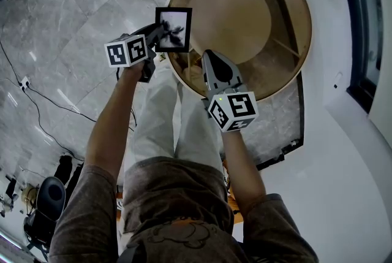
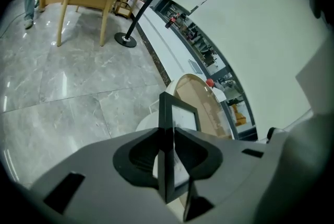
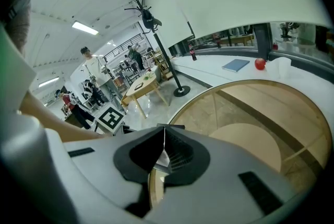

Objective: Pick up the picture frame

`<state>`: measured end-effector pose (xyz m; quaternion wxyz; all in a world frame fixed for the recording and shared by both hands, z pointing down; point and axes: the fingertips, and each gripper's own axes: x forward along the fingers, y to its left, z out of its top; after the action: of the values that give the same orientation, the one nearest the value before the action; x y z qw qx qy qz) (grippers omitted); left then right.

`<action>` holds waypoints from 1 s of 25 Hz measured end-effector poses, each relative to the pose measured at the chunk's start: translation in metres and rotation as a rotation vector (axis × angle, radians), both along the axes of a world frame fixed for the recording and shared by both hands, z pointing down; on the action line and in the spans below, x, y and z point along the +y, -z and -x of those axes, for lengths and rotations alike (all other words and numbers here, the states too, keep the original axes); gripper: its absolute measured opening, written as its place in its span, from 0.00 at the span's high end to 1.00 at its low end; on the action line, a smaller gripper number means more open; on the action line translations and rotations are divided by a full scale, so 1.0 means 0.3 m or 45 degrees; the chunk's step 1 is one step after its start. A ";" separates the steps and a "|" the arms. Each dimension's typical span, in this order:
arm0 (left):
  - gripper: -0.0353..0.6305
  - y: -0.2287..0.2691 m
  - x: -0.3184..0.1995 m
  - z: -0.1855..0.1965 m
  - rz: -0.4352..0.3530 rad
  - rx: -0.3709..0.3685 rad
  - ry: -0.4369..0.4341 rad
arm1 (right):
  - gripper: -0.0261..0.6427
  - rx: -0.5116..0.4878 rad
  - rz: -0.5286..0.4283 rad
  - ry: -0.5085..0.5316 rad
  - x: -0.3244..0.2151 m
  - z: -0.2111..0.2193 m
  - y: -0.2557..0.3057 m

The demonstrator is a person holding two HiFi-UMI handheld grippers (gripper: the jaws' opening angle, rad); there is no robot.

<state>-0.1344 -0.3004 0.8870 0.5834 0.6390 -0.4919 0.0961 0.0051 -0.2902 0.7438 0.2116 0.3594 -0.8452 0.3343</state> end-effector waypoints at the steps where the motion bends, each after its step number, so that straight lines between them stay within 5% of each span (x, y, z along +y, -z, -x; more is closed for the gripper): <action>1: 0.79 0.007 0.000 0.002 -0.006 0.006 0.006 | 0.93 0.001 0.001 0.000 0.002 0.000 -0.001; 9: 0.81 0.078 0.010 -0.010 -0.013 -0.030 -0.068 | 0.93 0.005 -0.001 -0.001 0.006 0.000 0.028; 15: 0.81 0.180 0.037 -0.009 -0.016 -0.019 -0.019 | 0.93 0.016 0.004 0.000 0.027 -0.018 0.099; 25: 0.81 0.627 0.014 -0.032 -0.192 -0.015 0.014 | 0.93 0.015 -0.091 -0.058 0.013 -0.118 0.387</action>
<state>-0.1249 -0.2962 0.6989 0.5312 0.6780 -0.5047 0.0592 0.0405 -0.2862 0.6277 0.1959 0.3879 -0.8469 0.3063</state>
